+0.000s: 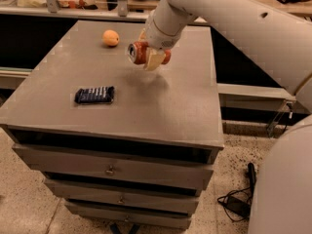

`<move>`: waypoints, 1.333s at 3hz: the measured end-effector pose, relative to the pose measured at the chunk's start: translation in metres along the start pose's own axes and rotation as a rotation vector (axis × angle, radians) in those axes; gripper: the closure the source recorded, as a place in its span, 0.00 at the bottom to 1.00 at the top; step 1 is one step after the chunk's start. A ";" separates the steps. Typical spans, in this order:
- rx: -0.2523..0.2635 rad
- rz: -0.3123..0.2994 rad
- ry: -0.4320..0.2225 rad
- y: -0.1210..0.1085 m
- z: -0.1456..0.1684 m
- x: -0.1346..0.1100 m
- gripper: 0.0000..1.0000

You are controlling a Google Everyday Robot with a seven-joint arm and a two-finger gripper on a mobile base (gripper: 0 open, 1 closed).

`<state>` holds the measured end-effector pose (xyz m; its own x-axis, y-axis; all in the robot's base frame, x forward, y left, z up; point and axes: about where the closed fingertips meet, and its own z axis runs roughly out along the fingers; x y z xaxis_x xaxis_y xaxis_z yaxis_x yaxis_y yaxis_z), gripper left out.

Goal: Knock coke can over

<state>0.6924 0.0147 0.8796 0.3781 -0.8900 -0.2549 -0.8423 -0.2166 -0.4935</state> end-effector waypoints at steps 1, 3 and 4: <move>-0.036 -0.056 0.018 0.005 0.001 0.004 1.00; -0.145 -0.108 0.003 0.013 0.006 0.006 0.52; -0.175 -0.120 -0.009 0.016 0.007 0.005 0.28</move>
Offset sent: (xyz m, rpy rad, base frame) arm -0.0041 -0.0121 -0.0065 -0.1147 0.0597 0.1077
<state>0.6838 0.0095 0.8644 0.4828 -0.8501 -0.2102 -0.8444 -0.3882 -0.3692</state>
